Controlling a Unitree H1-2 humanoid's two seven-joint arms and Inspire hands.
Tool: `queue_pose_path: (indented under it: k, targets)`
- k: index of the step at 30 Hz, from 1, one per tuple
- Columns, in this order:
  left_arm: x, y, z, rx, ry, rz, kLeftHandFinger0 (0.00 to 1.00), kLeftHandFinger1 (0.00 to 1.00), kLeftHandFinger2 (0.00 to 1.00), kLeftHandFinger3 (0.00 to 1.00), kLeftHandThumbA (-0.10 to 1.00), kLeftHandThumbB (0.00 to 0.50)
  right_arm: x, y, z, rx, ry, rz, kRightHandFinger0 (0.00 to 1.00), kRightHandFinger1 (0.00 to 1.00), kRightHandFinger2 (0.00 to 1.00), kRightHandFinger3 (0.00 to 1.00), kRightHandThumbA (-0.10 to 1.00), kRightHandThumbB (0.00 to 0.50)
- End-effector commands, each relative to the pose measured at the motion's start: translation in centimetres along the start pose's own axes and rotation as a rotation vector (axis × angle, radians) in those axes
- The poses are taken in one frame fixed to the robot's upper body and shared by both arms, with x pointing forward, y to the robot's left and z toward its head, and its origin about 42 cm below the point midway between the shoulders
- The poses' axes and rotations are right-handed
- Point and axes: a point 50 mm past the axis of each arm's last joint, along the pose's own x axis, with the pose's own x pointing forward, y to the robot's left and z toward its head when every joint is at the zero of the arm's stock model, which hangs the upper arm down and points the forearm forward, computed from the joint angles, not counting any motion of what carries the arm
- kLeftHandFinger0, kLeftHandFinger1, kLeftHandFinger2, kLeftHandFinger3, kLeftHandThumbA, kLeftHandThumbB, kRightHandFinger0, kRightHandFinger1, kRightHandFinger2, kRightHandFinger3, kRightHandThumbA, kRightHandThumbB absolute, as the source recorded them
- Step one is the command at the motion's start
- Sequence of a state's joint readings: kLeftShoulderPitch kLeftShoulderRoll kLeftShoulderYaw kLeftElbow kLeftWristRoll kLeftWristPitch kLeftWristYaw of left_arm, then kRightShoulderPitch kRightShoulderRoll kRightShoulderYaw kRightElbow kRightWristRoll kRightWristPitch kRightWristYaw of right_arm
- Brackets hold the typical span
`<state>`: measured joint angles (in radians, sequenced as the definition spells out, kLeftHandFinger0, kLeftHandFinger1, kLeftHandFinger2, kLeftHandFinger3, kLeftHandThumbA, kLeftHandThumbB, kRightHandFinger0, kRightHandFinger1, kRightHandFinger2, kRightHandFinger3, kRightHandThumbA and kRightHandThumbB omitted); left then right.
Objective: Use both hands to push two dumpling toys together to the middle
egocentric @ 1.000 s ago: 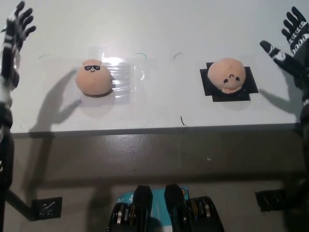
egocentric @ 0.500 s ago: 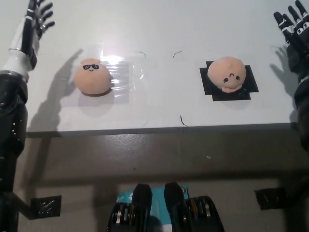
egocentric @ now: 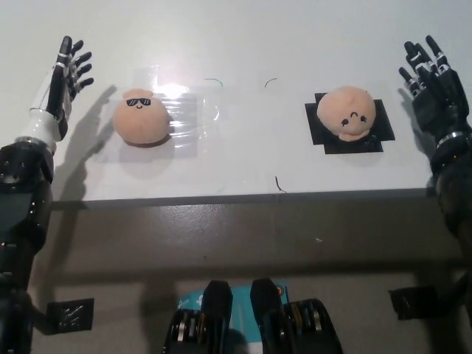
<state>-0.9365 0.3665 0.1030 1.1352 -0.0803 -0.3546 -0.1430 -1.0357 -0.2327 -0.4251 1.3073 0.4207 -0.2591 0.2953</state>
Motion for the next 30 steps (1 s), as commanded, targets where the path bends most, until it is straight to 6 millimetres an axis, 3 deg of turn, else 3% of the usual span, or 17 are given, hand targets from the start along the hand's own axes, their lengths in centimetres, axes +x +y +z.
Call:
queue_pose_path:
  k: [1, 5, 16, 20, 26, 30]
  targets:
    - [1.8, 0.5, 3.6, 0.027, -0.129, 0.007, 1.00, 1.00, 1.00, 1.00, 1.00, 0.400, 1.1, 1.9, 1.6, 0.013, -0.062, 0.074, 1.00, 1.00, 1.00, 1.00, 1.00, 0.251]
    - [1.7, -0.2, 3.0, 0.010, -0.123, -0.004, 1.00, 1.00, 1.00, 1.00, 1.00, 0.393, 0.6, 2.0, 0.2, 0.017, -0.031, 0.083, 1.00, 1.00, 1.00, 1.00, 1.00, 0.250]
    - [1.3, -2.8, 1.9, -0.040, -0.111, -0.030, 1.00, 1.00, 1.00, 1.00, 1.00, 0.448, -0.2, 3.6, -2.5, 0.007, 0.003, 0.115, 1.00, 1.00, 1.00, 1.00, 1.00, 0.228]
    - [1.2, -3.9, 1.8, -0.036, -0.113, -0.053, 1.00, 1.00, 1.00, 1.00, 1.00, 0.409, -0.4, 4.2, -3.3, 0.002, 0.015, 0.120, 1.00, 1.00, 1.00, 1.00, 1.00, 0.236]
    - [1.2, -4.9, 1.7, -0.039, -0.100, -0.074, 1.00, 1.00, 1.00, 1.00, 1.00, 0.436, -0.7, 4.6, -4.2, -0.009, 0.026, 0.134, 1.00, 1.00, 1.00, 1.00, 1.00, 0.225]
    - [1.3, -6.0, 2.0, -0.060, -0.107, -0.087, 1.00, 1.00, 1.00, 1.00, 1.00, 0.412, -0.8, 4.5, -4.2, -0.006, 0.021, 0.136, 1.00, 1.00, 1.00, 1.00, 1.00, 0.228]
